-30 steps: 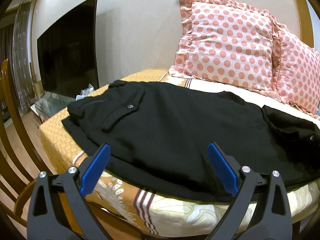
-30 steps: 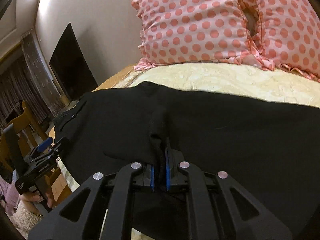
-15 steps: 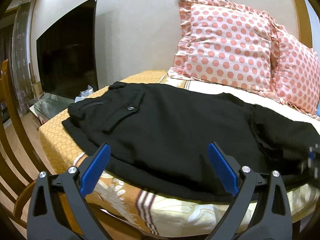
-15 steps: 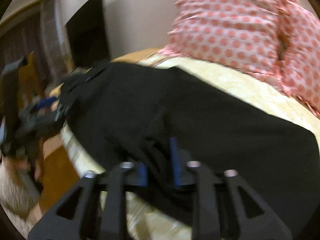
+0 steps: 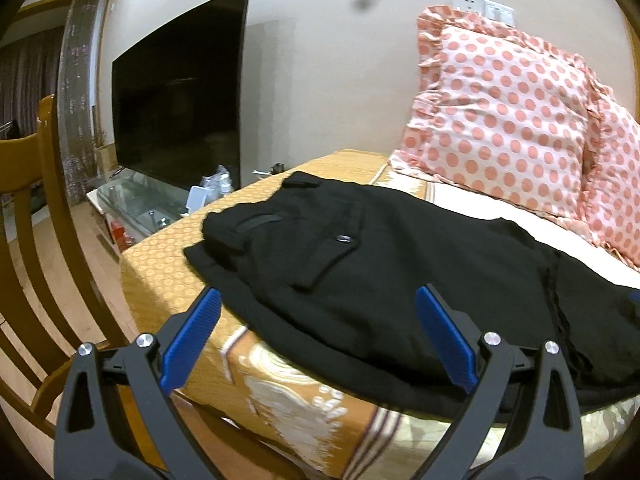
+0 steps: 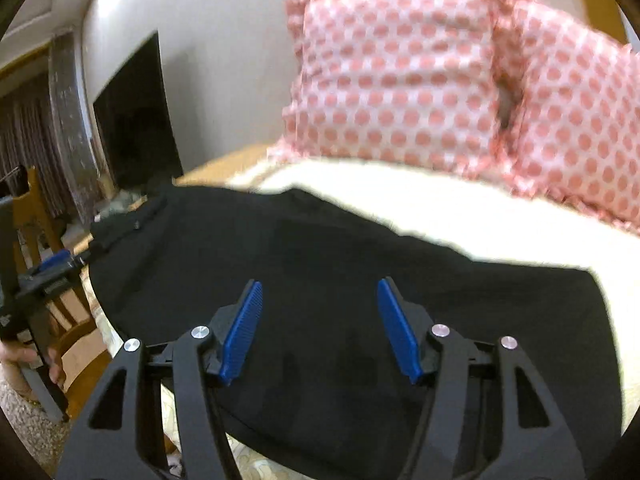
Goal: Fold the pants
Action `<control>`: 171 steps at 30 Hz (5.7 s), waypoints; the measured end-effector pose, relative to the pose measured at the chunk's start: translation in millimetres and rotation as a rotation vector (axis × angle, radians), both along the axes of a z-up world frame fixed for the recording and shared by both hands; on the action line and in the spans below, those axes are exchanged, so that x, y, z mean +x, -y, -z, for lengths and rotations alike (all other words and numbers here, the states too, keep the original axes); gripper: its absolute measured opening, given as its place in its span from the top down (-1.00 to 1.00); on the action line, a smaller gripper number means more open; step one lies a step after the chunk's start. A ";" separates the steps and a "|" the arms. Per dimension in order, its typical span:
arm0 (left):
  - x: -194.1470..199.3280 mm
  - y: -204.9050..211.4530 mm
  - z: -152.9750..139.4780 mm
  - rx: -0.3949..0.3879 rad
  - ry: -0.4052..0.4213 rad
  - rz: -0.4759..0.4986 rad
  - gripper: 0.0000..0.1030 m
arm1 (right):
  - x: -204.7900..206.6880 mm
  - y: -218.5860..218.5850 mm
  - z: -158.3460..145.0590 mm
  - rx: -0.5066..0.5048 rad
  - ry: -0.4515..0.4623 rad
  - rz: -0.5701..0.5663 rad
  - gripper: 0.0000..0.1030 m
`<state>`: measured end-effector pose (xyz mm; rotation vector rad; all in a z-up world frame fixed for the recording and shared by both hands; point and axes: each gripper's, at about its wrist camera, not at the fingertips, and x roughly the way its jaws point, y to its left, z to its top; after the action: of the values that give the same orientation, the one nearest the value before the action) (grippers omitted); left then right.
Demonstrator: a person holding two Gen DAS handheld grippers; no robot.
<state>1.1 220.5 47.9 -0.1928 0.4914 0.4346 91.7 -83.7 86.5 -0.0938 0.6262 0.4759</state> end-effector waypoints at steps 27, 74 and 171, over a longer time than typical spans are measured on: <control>-6.3 -93.8 -1.7 -0.264 -0.022 -0.106 -0.87 | -67.6 -44.3 31.4 -0.079 0.149 -0.165 -0.54; 45.2 -89.0 2.9 -0.541 -0.031 -0.028 0.54 | -58.2 -20.9 25.3 -0.004 0.164 -0.083 -0.59; 46.8 248.2 7.4 0.121 -0.115 0.577 -0.97 | -56.7 123.3 18.6 -0.179 0.094 0.316 -0.71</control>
<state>47.9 -27.7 40.6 0.0944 0.6049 -0.0901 35.0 -207.1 68.0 -0.1828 0.5774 0.1086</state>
